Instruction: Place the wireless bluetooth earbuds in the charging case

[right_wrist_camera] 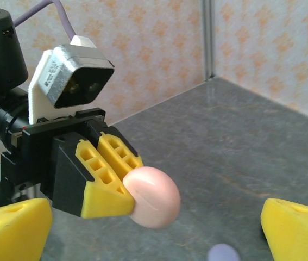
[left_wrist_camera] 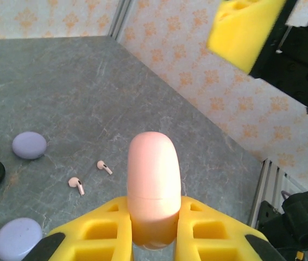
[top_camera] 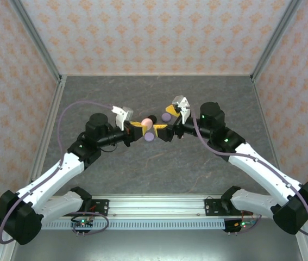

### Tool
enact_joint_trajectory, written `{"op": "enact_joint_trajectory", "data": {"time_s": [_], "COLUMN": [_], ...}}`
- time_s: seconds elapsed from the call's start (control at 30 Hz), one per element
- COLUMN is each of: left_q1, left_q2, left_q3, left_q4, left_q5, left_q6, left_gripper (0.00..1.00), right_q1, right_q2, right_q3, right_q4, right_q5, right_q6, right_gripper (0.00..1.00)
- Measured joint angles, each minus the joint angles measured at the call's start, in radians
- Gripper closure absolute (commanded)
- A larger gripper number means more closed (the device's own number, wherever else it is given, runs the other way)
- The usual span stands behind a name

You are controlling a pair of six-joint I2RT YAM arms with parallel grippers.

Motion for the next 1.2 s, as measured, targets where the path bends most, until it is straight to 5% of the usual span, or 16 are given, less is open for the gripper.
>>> {"op": "enact_joint_trajectory", "data": {"time_s": [0.33, 1.2], "left_q1": [-0.031, -0.045], "left_q2": [-0.009, -0.011], "left_q3": [-0.005, -0.005], "left_q4": [0.051, 0.049], "left_q5": [-0.026, -0.052], "left_q6": [0.056, 0.108], "left_gripper": [1.00, 1.00], "right_q1": [-0.010, -0.085], "right_q2": [0.139, 0.233], "right_q3": [0.009, 0.097], "right_q4": [0.005, 0.008], "right_q5": [-0.007, 0.000], "right_q6": [0.129, 0.187], "right_gripper": [0.15, 0.16]}}
